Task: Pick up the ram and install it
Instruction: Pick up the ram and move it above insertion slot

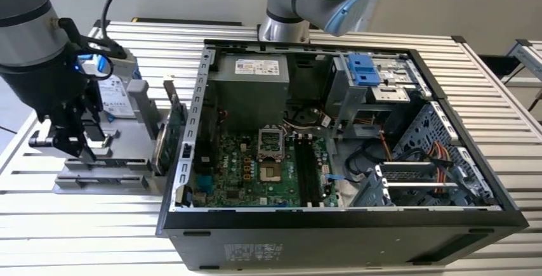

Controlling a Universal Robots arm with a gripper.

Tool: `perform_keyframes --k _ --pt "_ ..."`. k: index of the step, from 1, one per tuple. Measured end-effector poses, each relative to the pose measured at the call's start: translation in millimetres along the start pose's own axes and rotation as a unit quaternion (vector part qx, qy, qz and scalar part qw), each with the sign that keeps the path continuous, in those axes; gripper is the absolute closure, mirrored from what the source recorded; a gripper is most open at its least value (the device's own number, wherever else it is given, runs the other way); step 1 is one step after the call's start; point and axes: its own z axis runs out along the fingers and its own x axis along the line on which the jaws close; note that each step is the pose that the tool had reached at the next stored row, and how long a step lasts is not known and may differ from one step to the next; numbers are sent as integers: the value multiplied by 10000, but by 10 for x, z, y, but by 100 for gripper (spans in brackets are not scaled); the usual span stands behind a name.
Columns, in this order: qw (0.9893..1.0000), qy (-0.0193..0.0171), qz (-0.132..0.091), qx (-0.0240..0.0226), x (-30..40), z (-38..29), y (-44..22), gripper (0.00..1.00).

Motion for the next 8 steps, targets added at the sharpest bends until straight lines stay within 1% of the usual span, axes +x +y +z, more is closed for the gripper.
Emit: perform_keyframes --k 3,4,5,8 --pt "10000 0 -16 1 -1 25 4 0" --pt "10000 0 -31 2 -2 52 8 0" --pt "10000 0 -35 2 -3 64 10 0" --pt "10000 0 -41 2 -1 79 13 0"
